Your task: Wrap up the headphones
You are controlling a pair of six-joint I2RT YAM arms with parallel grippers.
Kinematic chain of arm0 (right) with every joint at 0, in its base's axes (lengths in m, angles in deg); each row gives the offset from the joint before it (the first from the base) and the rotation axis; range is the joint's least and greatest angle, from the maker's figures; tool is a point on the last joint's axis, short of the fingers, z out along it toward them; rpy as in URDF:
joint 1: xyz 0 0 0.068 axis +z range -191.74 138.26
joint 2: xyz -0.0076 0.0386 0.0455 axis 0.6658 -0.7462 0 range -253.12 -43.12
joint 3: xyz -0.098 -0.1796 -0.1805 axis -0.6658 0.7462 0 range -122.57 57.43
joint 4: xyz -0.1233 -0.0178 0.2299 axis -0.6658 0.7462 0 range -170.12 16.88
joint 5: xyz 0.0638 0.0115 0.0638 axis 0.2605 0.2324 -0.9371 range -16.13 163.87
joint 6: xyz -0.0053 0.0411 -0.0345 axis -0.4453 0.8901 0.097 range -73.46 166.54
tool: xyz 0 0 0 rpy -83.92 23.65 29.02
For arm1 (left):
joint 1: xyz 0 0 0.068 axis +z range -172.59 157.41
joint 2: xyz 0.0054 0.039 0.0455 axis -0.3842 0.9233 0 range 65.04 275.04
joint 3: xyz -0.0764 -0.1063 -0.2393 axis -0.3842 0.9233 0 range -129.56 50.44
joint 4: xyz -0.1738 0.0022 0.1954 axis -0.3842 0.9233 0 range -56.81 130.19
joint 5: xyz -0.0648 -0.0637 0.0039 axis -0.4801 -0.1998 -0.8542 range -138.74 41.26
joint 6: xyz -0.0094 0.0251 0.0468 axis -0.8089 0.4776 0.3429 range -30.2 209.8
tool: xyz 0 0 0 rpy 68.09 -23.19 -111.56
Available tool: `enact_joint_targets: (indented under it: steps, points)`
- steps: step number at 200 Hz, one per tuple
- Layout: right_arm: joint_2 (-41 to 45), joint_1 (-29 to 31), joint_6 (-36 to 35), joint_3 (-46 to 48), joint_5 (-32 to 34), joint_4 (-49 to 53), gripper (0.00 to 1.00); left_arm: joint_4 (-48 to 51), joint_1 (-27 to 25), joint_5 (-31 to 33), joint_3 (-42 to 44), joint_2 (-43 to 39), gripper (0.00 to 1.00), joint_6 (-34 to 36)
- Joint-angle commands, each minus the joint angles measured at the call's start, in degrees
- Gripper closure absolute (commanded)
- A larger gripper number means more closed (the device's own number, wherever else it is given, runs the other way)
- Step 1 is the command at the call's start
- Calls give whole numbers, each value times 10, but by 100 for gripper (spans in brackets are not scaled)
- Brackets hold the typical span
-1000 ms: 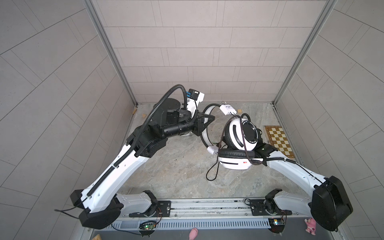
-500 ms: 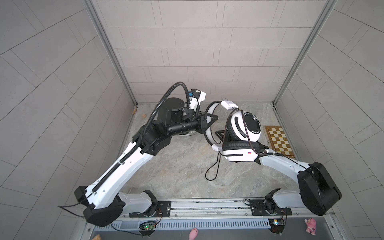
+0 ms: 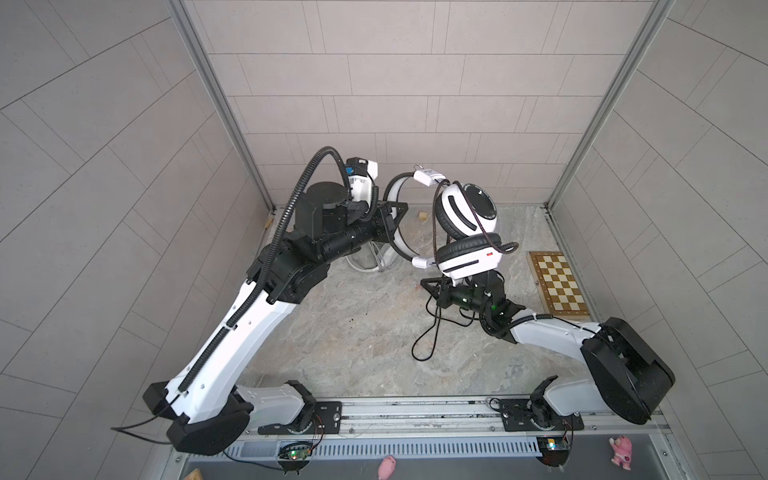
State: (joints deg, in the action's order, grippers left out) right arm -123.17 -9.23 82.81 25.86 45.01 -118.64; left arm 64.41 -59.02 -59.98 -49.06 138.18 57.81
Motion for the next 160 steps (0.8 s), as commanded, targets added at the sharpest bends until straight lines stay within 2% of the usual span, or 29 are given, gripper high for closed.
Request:
enact_joint_targets:
  steps: [1, 28, 90, 136, 160]
  points:
    - [9, 14, -8, 14, 8, 5, 94, -26, 39, 32, -36, 12, 100, -30]
    - [53, 48, -39, 29, 32, 64, 93, -38, 79, 52, -25, 33, 100, -44]
    - [208, 160, -114, 16, 155, 294, 93, -71, 107, 221, -3, 75, 100, -42]
    - [303, 231, -168, -65, 225, 471, 93, -75, 112, 298, 7, 124, 100, -20]
    - [326, 248, -191, -114, 242, 541, 93, -52, 112, 335, 5, 158, 100, 0]
